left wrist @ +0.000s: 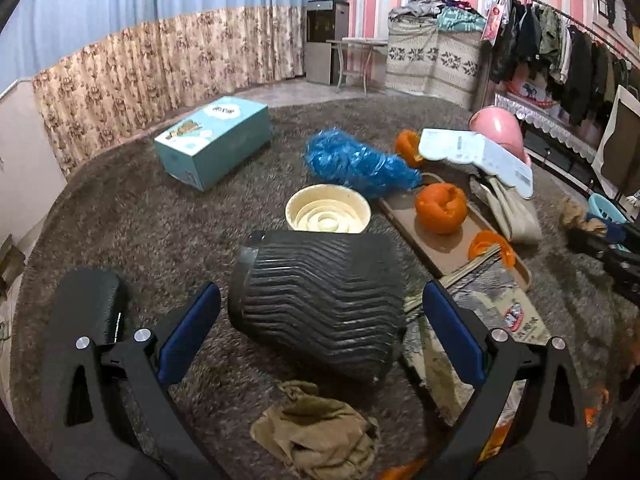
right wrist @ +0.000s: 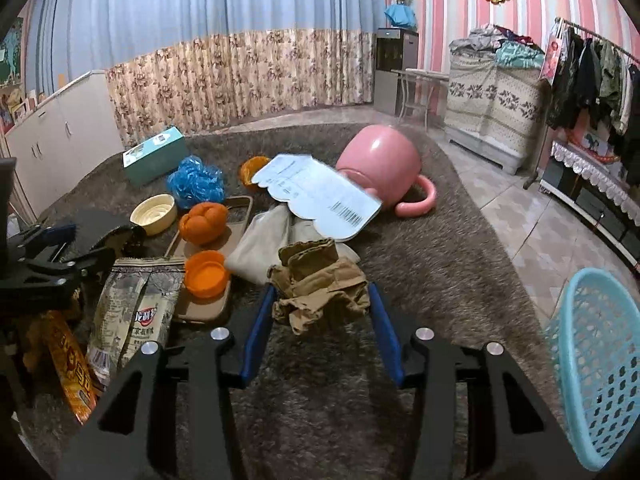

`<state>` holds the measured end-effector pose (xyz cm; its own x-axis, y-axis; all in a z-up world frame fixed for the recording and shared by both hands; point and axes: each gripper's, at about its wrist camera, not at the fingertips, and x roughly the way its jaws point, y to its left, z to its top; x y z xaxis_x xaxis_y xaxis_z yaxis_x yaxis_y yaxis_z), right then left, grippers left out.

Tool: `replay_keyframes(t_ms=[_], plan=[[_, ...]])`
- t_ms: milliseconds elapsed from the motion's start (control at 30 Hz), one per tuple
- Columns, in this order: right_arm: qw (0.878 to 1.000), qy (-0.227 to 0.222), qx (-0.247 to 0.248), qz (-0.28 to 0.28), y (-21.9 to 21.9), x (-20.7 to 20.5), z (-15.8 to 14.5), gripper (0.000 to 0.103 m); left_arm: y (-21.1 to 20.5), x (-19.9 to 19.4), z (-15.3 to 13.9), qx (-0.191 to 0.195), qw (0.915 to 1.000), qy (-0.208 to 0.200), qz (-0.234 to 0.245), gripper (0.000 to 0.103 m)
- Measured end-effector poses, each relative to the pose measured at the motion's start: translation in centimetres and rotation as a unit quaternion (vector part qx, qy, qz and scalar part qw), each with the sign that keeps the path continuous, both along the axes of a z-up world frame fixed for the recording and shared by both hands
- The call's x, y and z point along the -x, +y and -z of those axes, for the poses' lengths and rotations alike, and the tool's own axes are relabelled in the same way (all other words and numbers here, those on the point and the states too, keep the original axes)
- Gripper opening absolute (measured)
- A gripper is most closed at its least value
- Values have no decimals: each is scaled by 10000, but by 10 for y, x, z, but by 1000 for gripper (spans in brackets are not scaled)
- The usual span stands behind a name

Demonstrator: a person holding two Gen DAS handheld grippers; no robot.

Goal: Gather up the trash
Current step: 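Grasp the black foam roller with the left gripper while the right carries the rag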

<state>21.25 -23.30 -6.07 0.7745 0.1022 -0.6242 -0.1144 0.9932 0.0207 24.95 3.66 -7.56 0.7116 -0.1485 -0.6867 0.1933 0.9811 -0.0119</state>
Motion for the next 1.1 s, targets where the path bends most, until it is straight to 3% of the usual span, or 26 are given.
replay_keyframes(t_ms=[100, 267, 500, 700, 900, 1100], plan=[[9999, -27, -95, 43, -6, 5, -4, 47, 2, -3, 3, 118, 9999, 90, 51, 96], [9996, -114, -203, 133, -20, 14, -12, 47, -2, 1, -1, 75, 9998, -14, 175, 77], [9986, -328, -288, 295, -38, 36, -22, 47, 7, 12, -15, -31, 9998, -188, -113, 75], [9967, -593, -288, 464, -54, 57, -36, 47, 10, 36, -57, -155, 9948, -853, -534, 75], [9926, -928, -329, 706, -74, 82, -55, 47, -6, 70, -98, -209, 9879, -1408, -619, 75], [9859, -1165, -312, 1157, -112, 106, -66, 47, -34, 98, -126, 158, 9866, -1553, -483, 75]])
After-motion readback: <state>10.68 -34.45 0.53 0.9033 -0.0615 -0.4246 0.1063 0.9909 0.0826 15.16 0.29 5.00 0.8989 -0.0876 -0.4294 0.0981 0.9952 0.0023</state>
